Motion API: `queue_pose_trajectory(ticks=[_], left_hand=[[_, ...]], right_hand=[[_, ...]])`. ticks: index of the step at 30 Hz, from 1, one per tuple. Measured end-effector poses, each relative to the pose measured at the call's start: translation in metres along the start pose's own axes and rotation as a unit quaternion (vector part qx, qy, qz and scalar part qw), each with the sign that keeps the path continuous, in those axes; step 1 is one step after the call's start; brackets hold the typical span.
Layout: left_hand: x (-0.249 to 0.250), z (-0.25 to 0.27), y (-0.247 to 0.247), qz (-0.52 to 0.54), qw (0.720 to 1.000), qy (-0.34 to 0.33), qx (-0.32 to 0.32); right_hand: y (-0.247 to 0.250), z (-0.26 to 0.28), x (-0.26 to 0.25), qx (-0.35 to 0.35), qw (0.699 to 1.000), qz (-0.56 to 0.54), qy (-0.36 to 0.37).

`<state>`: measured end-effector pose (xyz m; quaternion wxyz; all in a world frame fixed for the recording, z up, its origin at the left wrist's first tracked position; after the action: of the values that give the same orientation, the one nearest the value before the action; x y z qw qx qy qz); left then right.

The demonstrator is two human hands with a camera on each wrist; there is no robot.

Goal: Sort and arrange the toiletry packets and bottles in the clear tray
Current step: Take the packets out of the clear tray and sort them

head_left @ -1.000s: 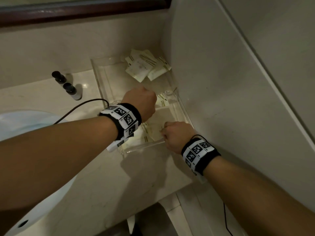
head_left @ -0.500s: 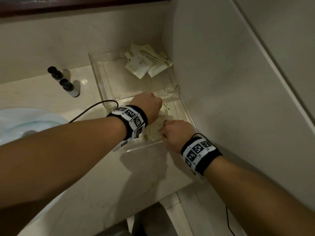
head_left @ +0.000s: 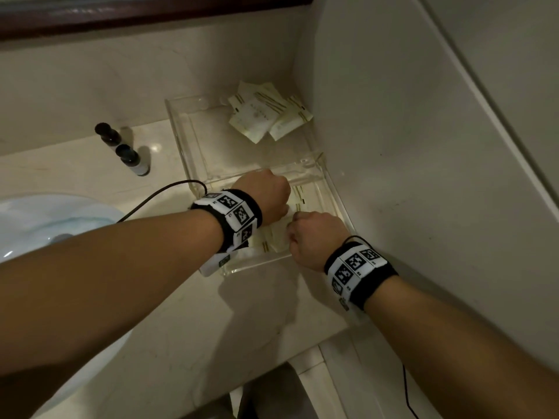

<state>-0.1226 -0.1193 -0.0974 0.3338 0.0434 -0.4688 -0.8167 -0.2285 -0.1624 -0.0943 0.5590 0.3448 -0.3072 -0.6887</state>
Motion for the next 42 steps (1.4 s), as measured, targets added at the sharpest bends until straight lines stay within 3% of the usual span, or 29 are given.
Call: queue_pose_trajectory(ticks=[8, 13, 18, 28, 36, 42], left_hand=[[-0.030, 0.003, 0.054, 0.088, 0.988, 0.029, 0.122], [-0.058, -0.004, 0.079, 0.099, 0.974, 0.083, 0.188], [-0.082, -0.017, 0.083, 0.097, 0.970, 0.152, 0.164], [-0.095, -0.032, 0.094, 0.082, 0.970, 0.166, 0.156], [-0.113, -0.025, 0.098, 0.193, 0.957, 0.162, 0.143], [-0.139, 0.003, 0.102, 0.288, 0.921, 0.170, 0.199]], right_hand=[[0.034, -0.016, 0.006, 0.078, 0.995, -0.054, -0.030], [0.067, -0.030, 0.018, 0.150, 0.985, -0.071, -0.048], [0.091, -0.050, 0.031, 0.191, 0.972, -0.105, -0.088], [0.118, -0.067, 0.040, 0.209, 0.965, -0.125, -0.101], [0.133, -0.086, 0.041, 0.190, 0.967, -0.132, -0.108], [0.149, -0.114, 0.029, 0.152, 0.980, -0.096, -0.089]])
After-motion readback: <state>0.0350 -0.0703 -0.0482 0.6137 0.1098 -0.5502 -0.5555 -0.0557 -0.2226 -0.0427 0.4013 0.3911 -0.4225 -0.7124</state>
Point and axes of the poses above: each hand's wrist, its own z-axis away from the middle knuckle, its own y-axis out of the back of the hand, x = y × z, the point moved 6 cm from there along -z, towards the middle knuckle, and after that the axes turned 9 degrees about -x, right-handed, at the moved point
